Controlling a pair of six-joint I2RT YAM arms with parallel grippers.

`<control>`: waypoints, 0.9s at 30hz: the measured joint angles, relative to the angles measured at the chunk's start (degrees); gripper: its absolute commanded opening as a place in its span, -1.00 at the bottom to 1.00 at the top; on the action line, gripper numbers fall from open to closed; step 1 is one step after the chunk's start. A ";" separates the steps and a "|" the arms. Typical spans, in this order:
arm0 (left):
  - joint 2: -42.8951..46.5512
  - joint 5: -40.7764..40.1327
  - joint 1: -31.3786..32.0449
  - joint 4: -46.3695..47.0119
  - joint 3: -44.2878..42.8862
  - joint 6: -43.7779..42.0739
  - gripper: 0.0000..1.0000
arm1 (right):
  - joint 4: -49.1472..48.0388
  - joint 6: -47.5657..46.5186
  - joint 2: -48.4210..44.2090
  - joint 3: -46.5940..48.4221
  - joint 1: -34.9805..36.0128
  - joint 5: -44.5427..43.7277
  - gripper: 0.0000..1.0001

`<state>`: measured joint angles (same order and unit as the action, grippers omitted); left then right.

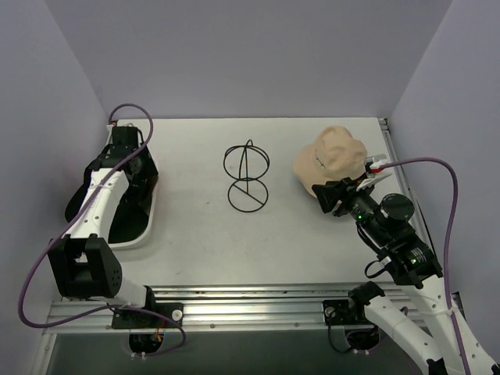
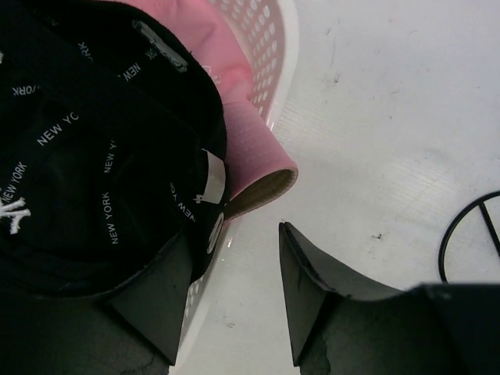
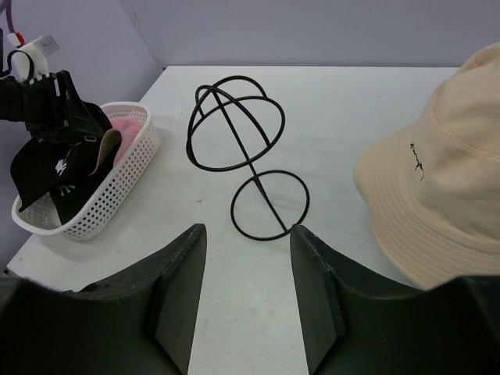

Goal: Stack the hats

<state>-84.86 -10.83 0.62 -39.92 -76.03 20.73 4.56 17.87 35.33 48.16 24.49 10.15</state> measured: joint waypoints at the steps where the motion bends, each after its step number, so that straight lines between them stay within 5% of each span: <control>1: -0.42 0.17 -0.13 0.04 0.57 0.09 0.08 | 0.00 -0.02 -0.15 0.00 0.00 0.00 -0.14; 6: -1.84 0.42 -2.01 0.11 1.22 0.26 -0.19 | -0.02 -0.02 -0.50 0.00 0.00 -0.26 -0.15; 13: -1.84 0.42 -2.93 0.22 1.16 -0.70 -0.95 | 0.00 -0.04 0.02 0.00 0.00 -0.48 -0.14; 27: 9.22 1.42 -2.97 -7.21 -10.71 -5.14 -0.95 | 0.83 -0.42 -0.74 0.94 0.00 -0.35 0.01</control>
<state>-75.64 -9.41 -2.35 -47.13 -86.74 15.59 5.39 17.45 34.59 49.10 24.49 9.80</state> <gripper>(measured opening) 0.091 0.503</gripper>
